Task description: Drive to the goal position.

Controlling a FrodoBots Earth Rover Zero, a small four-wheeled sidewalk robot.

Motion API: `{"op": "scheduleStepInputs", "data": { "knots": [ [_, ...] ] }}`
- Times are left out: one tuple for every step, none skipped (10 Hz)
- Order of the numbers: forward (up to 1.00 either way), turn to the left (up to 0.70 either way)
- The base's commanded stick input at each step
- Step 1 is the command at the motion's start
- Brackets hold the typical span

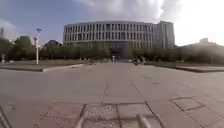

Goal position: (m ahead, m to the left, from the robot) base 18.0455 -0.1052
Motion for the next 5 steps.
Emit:
{"op": "scheduleStepInputs", "data": {
  "knots": [
    [1.00,0.00],
    [1.00,0.00],
    [1.00,0.00],
    [1.00,0.00],
    [1.00,0.00]
  ]
}}
